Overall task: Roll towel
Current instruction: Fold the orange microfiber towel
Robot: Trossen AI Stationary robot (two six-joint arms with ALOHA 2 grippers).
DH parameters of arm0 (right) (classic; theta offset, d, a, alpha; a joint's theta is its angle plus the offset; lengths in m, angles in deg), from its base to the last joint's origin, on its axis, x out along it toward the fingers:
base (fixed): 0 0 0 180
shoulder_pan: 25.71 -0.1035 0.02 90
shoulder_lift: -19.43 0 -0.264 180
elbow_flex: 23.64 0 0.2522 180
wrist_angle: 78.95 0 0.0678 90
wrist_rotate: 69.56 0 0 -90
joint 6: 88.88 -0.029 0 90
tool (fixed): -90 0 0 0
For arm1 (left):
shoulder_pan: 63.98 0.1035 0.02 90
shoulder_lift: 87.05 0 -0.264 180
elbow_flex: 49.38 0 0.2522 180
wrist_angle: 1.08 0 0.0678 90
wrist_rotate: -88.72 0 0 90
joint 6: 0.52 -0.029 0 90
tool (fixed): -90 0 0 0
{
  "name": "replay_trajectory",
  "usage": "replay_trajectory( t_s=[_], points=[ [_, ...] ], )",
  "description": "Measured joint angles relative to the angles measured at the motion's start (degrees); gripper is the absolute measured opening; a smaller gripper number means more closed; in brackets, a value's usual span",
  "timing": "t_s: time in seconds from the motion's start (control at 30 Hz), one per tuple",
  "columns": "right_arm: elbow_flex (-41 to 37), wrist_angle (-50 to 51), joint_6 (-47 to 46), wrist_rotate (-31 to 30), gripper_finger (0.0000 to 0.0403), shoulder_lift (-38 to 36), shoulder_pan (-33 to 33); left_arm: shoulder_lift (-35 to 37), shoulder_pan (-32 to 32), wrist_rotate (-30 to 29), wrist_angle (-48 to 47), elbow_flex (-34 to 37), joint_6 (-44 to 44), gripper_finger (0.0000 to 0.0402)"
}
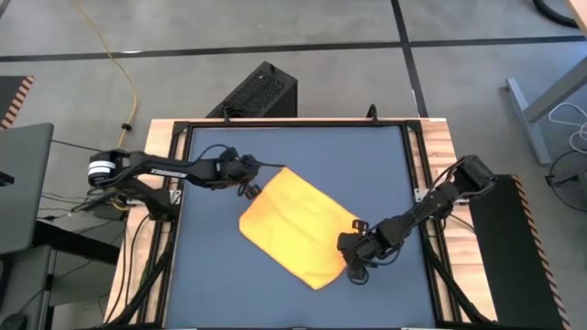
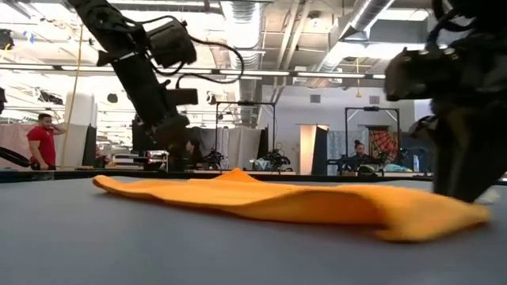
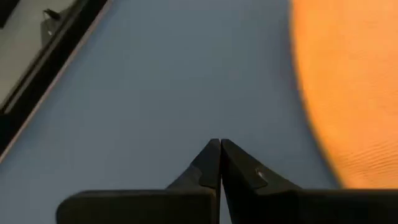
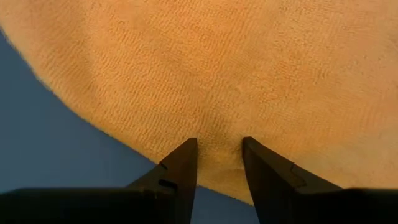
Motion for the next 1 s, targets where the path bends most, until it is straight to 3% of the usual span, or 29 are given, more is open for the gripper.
replay_trajectory(
  t_s=[0.07, 0.27, 0.43, 0.63, 0.83, 1.0],
  points=[
    [-0.2, 0.3, 0.7, -0.2, 0.0155, -1.8, 0.0, 1.3, -0.1, 1.3, 2.3, 1.2, 0.2, 0.0],
    [0.1, 0.6, 2.8, -5.2, 0.0155, -7.7, 1.0, -0.7, -0.1, 13.8, 20.0, 3.7, 0.3, 0.0],
    [0.2, 6.3, -4.5, -9.1, 0.0155, -11.4, 2.5, -7.9, -0.1, 15.5, 30.9, 2.5, -2.8, 0.0017],
    [0.2, 21.8, -20.9, -12.0, 0.0167, -10.2, 3.1, -16.7, 2.3, 20.6, 30.1, -4.0, -4.6, 0.0084],
    [0.2, 27.9, -22.9, -11.0, 0.0222, -6.6, 3.7, -21.5, 4.8, 18.9, 24.2, -10.6, -5.4, 0.0156],
    [-1.5, 27.6, -25.2, -10.9, 0.0249, -6.6, 3.3, -22.4, 5.8, 18.5, 22.6, -12.0, -5.5, 0.0181]
  ],
)
